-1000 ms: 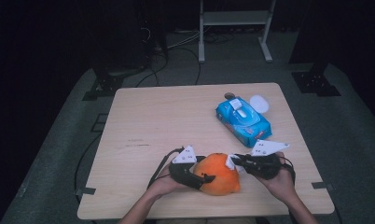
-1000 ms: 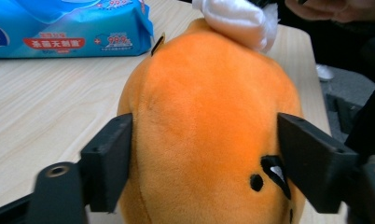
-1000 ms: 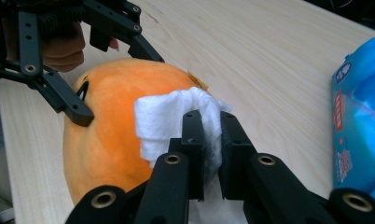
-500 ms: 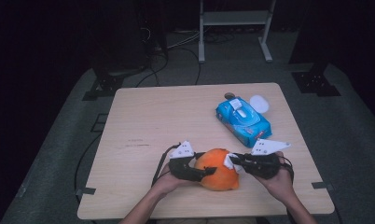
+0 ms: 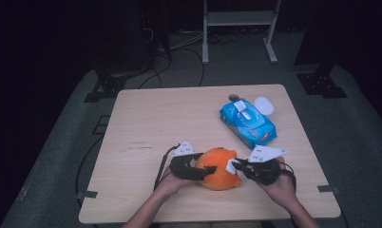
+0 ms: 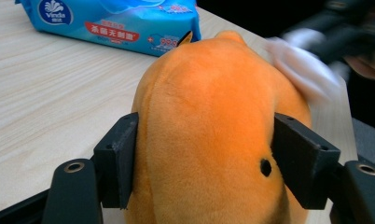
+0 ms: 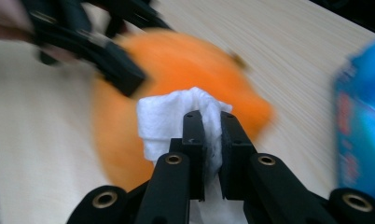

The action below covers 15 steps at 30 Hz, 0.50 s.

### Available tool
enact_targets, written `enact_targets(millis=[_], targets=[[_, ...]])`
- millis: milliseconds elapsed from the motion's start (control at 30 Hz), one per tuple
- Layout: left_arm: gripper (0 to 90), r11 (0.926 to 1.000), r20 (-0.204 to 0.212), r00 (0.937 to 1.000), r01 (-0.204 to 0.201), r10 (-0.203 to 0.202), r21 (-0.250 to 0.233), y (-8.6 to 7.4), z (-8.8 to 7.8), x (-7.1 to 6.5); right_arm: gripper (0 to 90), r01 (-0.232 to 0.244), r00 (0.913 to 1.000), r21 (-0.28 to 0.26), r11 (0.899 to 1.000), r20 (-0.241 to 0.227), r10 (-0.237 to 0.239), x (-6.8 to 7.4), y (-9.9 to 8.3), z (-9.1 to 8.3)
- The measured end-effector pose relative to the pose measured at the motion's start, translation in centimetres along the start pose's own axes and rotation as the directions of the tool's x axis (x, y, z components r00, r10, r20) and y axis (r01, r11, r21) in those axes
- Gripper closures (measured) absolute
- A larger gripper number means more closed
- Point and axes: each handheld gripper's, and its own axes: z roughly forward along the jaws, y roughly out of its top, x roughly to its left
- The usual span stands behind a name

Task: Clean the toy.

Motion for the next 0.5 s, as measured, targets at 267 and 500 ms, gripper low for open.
enact_targets(millis=[267, 500], targets=[[33.1, 0.9958, 0.048, 0.995, -0.086, 0.087, -0.03, 0.6, -1.7, 0.3, 81.7, 0.05, 0.9982, 0.02, 0.999, 0.031, -0.051, 0.4, 0.5, 0.7], [41.9, 0.9924, 0.038, 0.9918, -0.121, 0.122, -0.022, 0.8, -1.1, -0.1, 81.9, 0.068, 0.9939, 0.021, 0.997, 0.086, -0.069, 1.0, 1.0, 1.2]])
